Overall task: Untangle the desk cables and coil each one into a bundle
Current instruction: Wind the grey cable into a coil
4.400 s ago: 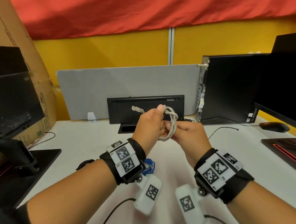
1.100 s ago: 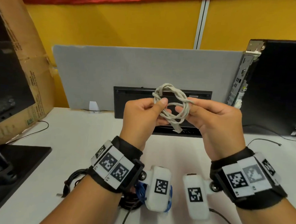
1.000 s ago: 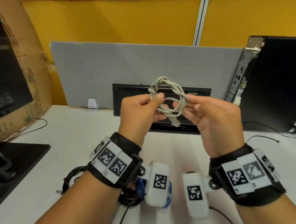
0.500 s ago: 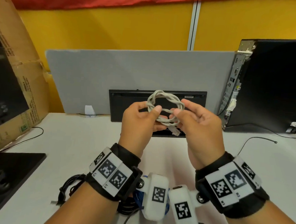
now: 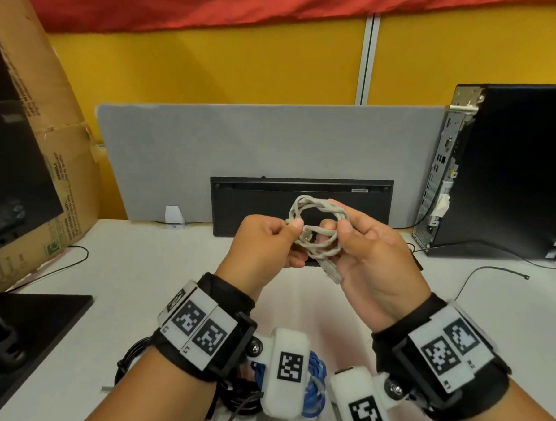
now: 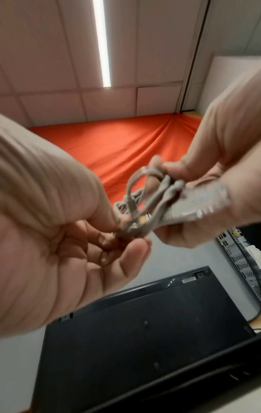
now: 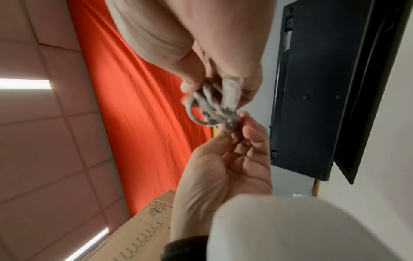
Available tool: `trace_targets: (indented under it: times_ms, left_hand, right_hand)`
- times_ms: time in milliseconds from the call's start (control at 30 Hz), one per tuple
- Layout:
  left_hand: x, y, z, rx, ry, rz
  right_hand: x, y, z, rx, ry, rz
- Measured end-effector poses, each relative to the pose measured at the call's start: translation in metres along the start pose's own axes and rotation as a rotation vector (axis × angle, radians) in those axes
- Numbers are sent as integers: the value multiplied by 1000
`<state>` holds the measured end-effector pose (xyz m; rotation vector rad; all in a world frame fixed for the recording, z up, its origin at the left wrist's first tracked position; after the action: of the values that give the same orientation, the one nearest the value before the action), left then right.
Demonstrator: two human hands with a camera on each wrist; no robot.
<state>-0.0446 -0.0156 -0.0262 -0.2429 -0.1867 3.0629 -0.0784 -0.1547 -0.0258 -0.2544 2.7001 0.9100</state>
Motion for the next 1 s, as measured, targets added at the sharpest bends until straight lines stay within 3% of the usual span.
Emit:
trace_targets:
  times_ms: [133,367,500,567,667,767,900,1000]
  left_hand:
    - [1,3,-2,68,-6,-33]
    - [5,9,4,314,-21,-145]
    - [11,9,11,464,-4,-278]
    - [11,7,12,491,-27,-263]
    - [10,3,13,507,-86,-239]
    - [9,-1,15,448,-52,-222]
    - [11,-4,19,438,12,-214]
    - [11,-6,17,532,-31,-192]
  right_hand:
    - [-2,-1,0,-112,70,-66]
    - [-6,-7,-7,-260,90,-8]
    - [-4,0,-2,57,21,-33]
    - [-6,-5,-4,90,-3,24]
    - [-8,-10,-6,147,8,-28]
    - [-10,-13,-5,157,36,-28]
    - [-11,-14,0,282,174,-61]
    - [-9,-12,3,368,302,-119]
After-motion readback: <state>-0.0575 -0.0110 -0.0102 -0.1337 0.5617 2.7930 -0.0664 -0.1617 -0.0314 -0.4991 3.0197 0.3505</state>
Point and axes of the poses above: each hand's wrist, its own x-axis away from the middle knuckle, its own y-axis out of the palm, z = x × y, the point moved 2 cm from there along -x, towards the middle knuckle, and after that the axes turned 1 degree about -y, right-handed, at the moved point
